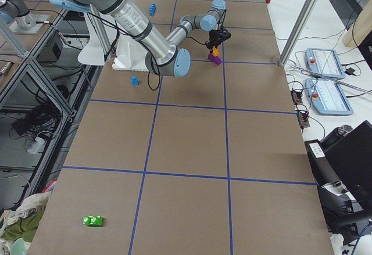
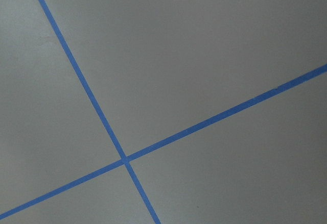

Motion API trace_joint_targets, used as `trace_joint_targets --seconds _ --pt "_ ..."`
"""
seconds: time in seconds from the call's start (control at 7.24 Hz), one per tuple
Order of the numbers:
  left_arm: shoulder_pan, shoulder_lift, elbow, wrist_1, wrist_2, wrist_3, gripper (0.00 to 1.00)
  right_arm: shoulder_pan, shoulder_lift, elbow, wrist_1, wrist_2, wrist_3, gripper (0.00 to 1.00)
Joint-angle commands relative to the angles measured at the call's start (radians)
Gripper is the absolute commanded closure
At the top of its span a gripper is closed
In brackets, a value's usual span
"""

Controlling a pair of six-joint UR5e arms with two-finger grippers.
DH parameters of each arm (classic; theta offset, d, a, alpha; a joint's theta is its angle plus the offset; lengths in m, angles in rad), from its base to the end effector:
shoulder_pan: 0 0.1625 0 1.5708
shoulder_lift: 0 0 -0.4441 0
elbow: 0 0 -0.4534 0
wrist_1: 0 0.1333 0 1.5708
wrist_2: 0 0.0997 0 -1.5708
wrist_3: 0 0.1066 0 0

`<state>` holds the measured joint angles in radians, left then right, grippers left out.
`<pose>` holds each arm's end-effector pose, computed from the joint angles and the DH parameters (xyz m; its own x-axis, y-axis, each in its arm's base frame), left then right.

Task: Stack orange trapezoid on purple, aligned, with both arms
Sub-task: 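Align and lower the orange trapezoid onto the purple one with the right gripper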

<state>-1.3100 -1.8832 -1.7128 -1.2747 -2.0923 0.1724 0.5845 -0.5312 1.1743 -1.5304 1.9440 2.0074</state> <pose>0.0919 -0.6554 0.4616 0.7617 0.4587 -0.4576 -0.3911 0.8886 0.2397 -0.6866 -0.5675 0.1296 0.4499 0.7698 0.4527 -0.5650 0.6379 -0.5232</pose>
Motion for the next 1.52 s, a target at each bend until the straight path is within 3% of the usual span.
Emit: trace_joint_targets --seconds 0.0,0.83,0.97,1.11,1.38 --pt "0.0 0.001 -0.001 0.0 0.0 -0.001 0.0 -0.005 0.0 -0.021 0.032 -0.005 0.001 1.0" --pt "0.002 0.0 0.001 0.0 0.0 -0.008 0.0 -0.012 -0.003 -0.024 0.036 -0.005 -0.001 1.0" --pt "0.002 0.0 -0.001 -0.002 0.0 -0.008 0.0 -0.011 -0.003 -0.024 0.036 -0.005 -0.006 0.81" --pt "0.002 0.0 -0.001 -0.002 0.0 -0.01 0.0 -0.017 -0.003 -0.021 0.038 -0.005 -0.007 0.02" --pt "0.002 -0.002 -0.001 -0.002 0.0 -0.01 0.0 -0.009 -0.003 0.007 0.038 -0.004 -0.007 0.0"
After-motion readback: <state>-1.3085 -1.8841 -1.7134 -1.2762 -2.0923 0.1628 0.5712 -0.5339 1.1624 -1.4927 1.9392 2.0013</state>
